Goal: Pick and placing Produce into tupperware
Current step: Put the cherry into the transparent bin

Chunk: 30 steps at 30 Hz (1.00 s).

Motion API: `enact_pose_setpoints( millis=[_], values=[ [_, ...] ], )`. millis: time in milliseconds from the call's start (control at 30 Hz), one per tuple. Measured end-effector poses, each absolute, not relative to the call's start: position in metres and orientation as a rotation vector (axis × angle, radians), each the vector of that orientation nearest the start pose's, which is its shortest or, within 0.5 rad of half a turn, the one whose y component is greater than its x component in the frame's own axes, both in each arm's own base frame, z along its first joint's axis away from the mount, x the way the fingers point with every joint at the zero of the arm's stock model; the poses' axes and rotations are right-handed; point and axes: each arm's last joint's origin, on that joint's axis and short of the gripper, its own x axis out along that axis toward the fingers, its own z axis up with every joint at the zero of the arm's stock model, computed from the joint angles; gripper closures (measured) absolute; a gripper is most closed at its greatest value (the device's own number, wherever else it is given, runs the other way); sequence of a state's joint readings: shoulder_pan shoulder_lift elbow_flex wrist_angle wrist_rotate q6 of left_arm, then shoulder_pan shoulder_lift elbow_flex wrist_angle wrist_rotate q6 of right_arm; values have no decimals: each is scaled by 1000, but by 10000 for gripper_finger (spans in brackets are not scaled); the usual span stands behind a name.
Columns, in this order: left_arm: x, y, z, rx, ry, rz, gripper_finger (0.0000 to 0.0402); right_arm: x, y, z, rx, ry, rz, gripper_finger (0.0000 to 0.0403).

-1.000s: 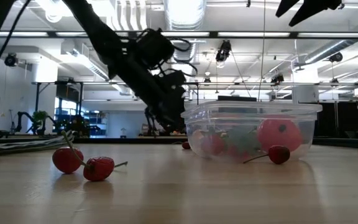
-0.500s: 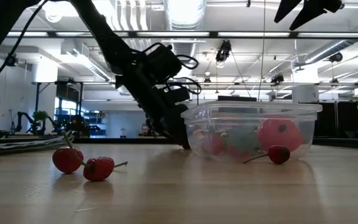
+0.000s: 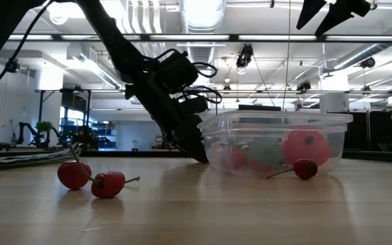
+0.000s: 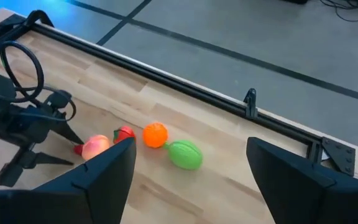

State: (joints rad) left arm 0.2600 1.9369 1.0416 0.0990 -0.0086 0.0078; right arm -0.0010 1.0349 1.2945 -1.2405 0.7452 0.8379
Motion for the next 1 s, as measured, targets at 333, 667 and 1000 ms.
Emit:
enact_pose_setpoints(
  millis=[333,667,1000],
  values=[
    [369,100,127,-74,791,295,242,161,-20,375,407,575,-1013,105],
    [370,101,127,-70,783,303,283,164,-20,375,425,557,-1012,110],
    [370,101,127,-70,778,306,323,177,-19,367,416,594,-1020,109]
  ],
)
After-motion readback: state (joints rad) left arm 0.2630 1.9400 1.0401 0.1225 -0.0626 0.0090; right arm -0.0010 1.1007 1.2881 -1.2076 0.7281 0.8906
